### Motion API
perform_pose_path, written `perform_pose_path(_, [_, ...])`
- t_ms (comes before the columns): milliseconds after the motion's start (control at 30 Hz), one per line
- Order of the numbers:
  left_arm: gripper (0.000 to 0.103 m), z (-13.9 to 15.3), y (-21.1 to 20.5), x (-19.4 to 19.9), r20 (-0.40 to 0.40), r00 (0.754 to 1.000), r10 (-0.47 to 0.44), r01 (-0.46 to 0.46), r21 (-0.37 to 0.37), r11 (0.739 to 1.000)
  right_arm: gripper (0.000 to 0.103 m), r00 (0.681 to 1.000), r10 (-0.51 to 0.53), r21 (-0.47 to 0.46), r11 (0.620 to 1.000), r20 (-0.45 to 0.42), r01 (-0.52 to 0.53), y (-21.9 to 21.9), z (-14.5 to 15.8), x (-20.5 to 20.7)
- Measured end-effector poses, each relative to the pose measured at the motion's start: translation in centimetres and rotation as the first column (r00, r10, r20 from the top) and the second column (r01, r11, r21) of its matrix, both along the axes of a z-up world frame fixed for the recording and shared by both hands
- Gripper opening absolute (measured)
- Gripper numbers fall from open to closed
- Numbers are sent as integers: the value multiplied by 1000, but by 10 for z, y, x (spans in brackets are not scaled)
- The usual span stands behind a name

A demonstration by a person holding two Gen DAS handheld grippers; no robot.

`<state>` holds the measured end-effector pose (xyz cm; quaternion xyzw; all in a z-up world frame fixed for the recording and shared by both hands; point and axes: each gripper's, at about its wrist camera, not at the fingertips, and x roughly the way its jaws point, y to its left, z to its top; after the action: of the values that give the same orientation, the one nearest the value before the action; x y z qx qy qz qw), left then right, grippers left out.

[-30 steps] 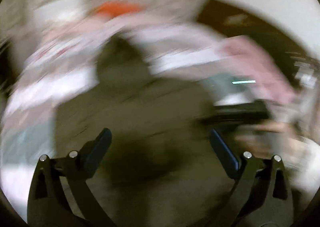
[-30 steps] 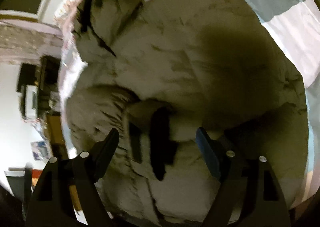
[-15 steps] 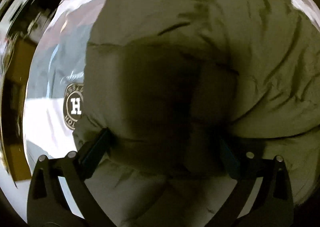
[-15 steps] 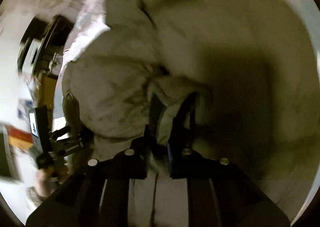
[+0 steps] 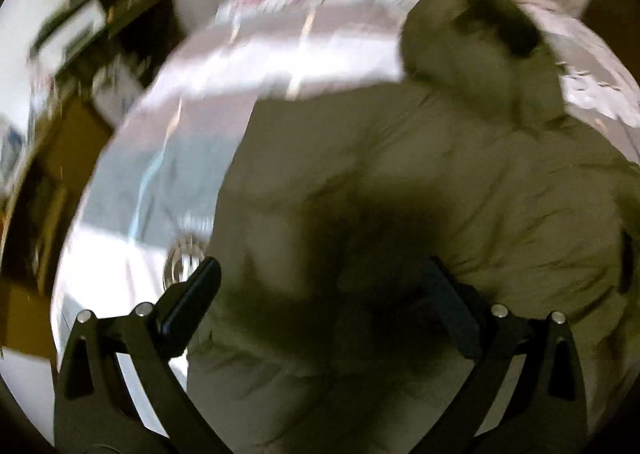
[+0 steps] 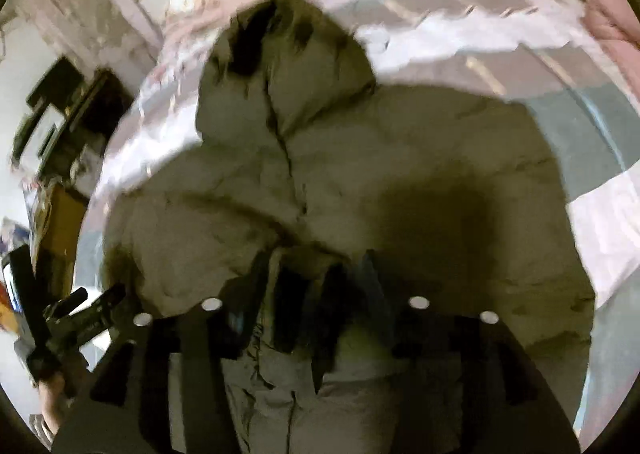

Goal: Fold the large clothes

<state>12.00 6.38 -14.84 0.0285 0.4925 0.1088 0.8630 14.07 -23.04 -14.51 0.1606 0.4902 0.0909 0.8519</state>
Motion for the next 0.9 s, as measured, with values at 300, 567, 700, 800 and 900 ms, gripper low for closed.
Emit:
perform_pose_path(300, [101, -38, -58, 17, -160, 975, -156, 173, 96, 980, 36, 957, 229, 16, 973, -179, -230, 63, -49, 9])
perform_pose_path(567, [101, -51, -45, 44, -182, 983, -9, 9, -2, 1000, 26, 982, 133, -38, 990, -133, -139, 56, -77, 60])
perform_pose_path(700, [101, -49, -46, 44, -172, 985, -17, 20, 14, 1000, 27, 986, 125, -51, 990, -111, -131, 57, -84, 65])
perform_pose_path(800, [101, -51, -39, 40, -183, 983, -21, 34, 65, 997, 28, 981, 139, -8, 990, -136, -141, 49, -76, 61])
perform_pose_path(900, [101, -46, -18, 34, -184, 983, 20, -16, 27, 1000, 30, 981, 117, 20, 993, -154, -115, 36, -58, 51])
